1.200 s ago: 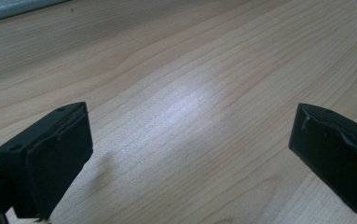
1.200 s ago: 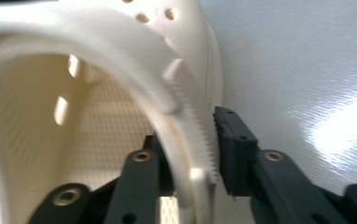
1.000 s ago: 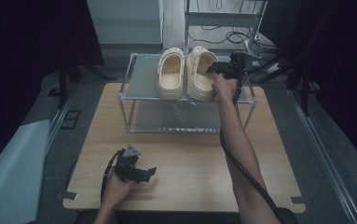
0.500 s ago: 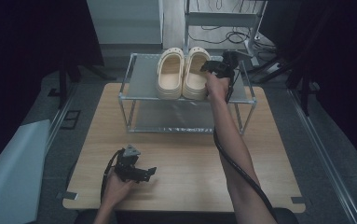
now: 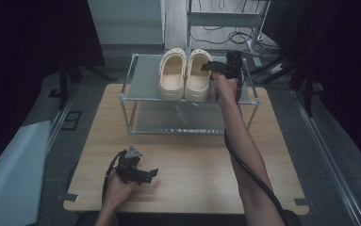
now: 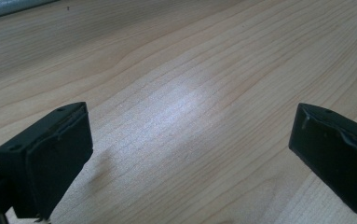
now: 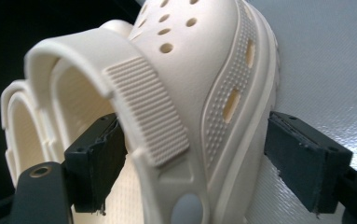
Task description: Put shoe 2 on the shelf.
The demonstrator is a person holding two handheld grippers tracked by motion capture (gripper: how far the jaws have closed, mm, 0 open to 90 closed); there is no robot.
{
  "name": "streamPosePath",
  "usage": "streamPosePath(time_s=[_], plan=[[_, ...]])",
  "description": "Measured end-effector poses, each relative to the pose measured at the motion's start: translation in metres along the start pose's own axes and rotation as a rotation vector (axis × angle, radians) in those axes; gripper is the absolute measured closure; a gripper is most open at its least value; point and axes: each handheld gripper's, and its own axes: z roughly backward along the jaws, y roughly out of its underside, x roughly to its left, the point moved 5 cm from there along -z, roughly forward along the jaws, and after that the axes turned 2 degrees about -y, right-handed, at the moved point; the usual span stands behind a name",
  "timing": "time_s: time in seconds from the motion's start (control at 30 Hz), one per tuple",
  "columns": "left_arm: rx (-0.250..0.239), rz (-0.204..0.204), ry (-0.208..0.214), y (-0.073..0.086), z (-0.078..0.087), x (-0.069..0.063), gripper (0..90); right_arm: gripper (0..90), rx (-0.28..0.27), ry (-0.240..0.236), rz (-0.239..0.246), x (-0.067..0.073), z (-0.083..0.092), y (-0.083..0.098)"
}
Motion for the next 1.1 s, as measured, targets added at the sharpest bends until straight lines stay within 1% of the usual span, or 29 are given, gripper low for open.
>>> streamPosePath(time_s=[0.03,0.07,0.17,0.33,0.67,0.9,0.97,1.03,1.1], plan=[[0.000,-0.003,0.000,0.000,0.000,0.000,0.0,20.4,0.001,-0.001,0.020,0.000,0.002,0.000],[0.000,-0.004,0.000,0.000,0.000,-0.001,0.0,20.3,0.003,-0.002,0.029,-0.001,0.004,0.000],[0.000,-0.003,0.001,0.000,-0.001,-0.001,0.0,20.3,0.000,-0.011,0.032,-0.004,0.008,0.000],[0.001,-0.003,0.004,0.000,-0.002,-0.001,0.0,21.0,0.011,-0.028,0.059,-0.008,0.011,0.002],[0.006,-0.002,0.007,0.001,-0.003,-0.001,0.0,20.8,0.042,-0.041,0.112,-0.007,0.012,0.009],[0.006,-0.004,0.006,0.001,-0.004,-0.002,0.0,17.9,0.056,-0.061,0.149,-0.006,0.017,0.011],[0.006,-0.004,0.006,0.001,-0.004,-0.002,0.0,15.3,0.067,-0.071,0.158,-0.006,0.019,0.011],[0.006,-0.003,0.006,0.001,-0.003,-0.002,0.0,14.5,0.073,-0.068,0.179,-0.007,0.020,0.012],[0.005,-0.004,0.005,0.001,-0.003,-0.002,0.0,14.0,0.077,-0.069,0.188,-0.007,0.022,0.013]])
